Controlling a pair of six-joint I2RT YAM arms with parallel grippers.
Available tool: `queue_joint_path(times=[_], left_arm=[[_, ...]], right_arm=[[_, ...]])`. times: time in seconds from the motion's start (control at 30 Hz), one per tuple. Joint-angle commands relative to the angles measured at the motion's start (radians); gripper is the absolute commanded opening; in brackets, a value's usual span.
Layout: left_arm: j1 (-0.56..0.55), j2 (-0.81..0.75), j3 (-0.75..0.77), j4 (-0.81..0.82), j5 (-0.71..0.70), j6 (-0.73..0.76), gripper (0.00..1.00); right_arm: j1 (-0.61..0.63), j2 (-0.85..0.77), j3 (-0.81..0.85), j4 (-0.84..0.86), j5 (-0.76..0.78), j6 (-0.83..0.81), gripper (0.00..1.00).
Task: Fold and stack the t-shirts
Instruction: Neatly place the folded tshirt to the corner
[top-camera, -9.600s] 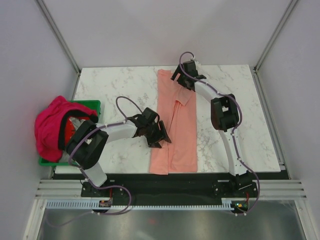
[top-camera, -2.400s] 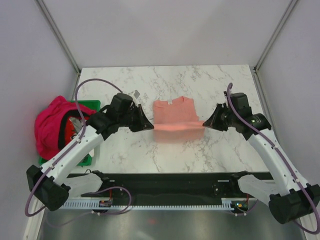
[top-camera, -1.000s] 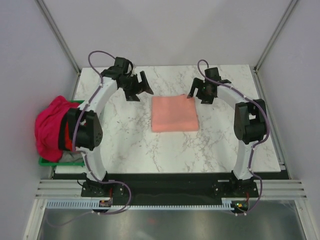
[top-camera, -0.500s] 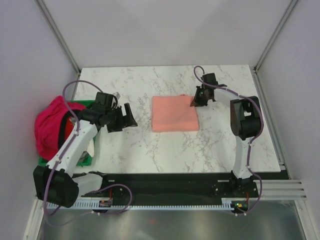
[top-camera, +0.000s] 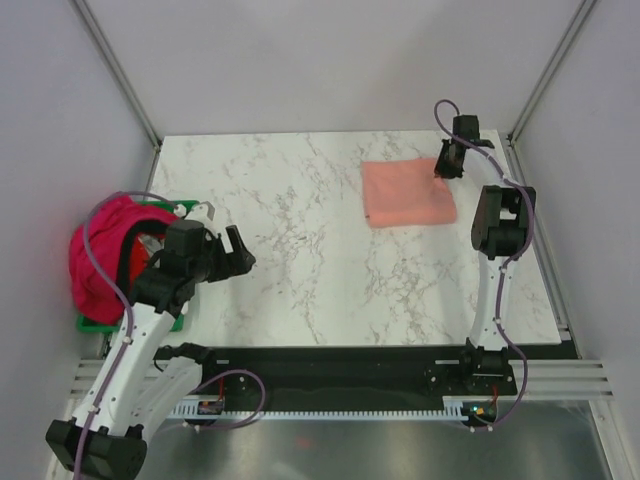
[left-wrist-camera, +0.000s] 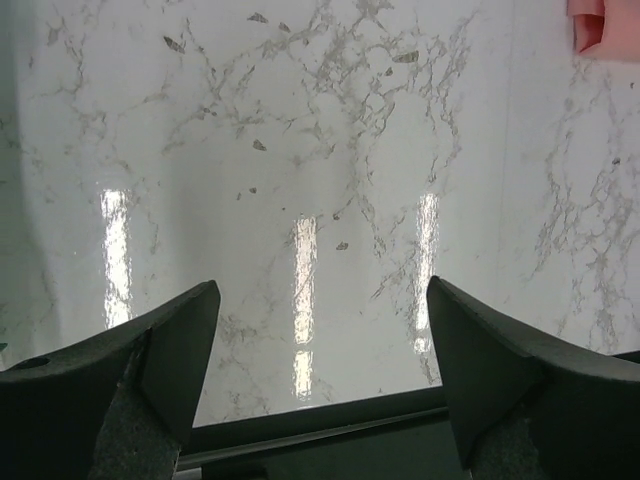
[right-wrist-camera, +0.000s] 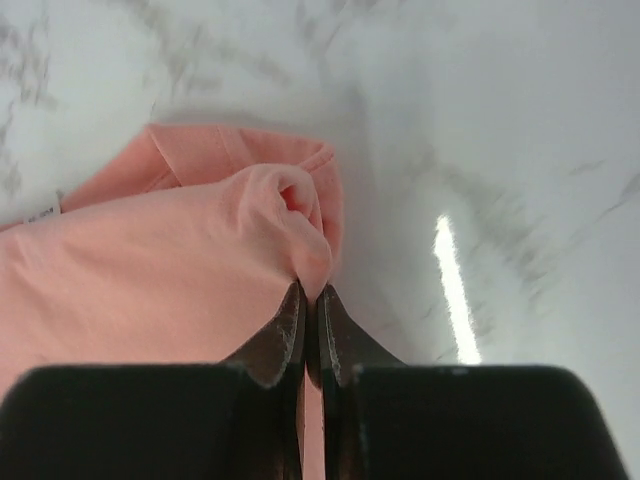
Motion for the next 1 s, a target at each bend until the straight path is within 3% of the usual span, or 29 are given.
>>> queue_joint_path(times=[0.0, 0.07, 0.13, 0.27, 0.4, 0.77, 0.87, 0.9, 0.97], left_arm=[[0.000, -0.030, -0.007, 0.067, -0.043, 0.017, 0.91], [-0.001, -0.035, -0.010, 0.068, -0.071, 0.013, 0.91], [-0.001, -0.025, -0.007, 0.068, -0.072, 0.016, 0.90], [-0.004, -0.013, -0.011, 0.068, -0.066, 0.016, 0.90], [-0.004, 0.011, -0.010, 0.068, -0.057, 0.016, 0.89], [-0.006, 0.033, -0.010, 0.070, -0.056, 0.016, 0.89], [-0.006, 0.039, -0.010, 0.070, -0.052, 0.016, 0.89], [-0.006, 0.042, -0.008, 0.070, -0.051, 0.016, 0.89], [-0.006, 0.039, -0.010, 0.070, -0.051, 0.016, 0.89]], right_arm=[[-0.017, 0.146, 0.314, -0.111, 0.164, -0.115, 0.00], [-0.029, 0.214, 0.507, -0.142, 0.199, -0.141, 0.00], [-0.038, 0.271, 0.570, -0.120, 0.273, -0.163, 0.00], [-0.066, 0.274, 0.558, 0.077, 0.379, -0.192, 0.02], [-0.086, 0.282, 0.561, 0.154, 0.517, -0.163, 0.02], [-0.110, 0.383, 0.623, 0.392, 0.581, -0.189, 0.12], [-0.113, 0.380, 0.593, 0.453, 0.583, -0.193, 0.39], [-0.113, 0.380, 0.585, 0.470, 0.581, -0.196, 0.68], [-0.113, 0.386, 0.594, 0.496, 0.587, -0.205, 0.95]])
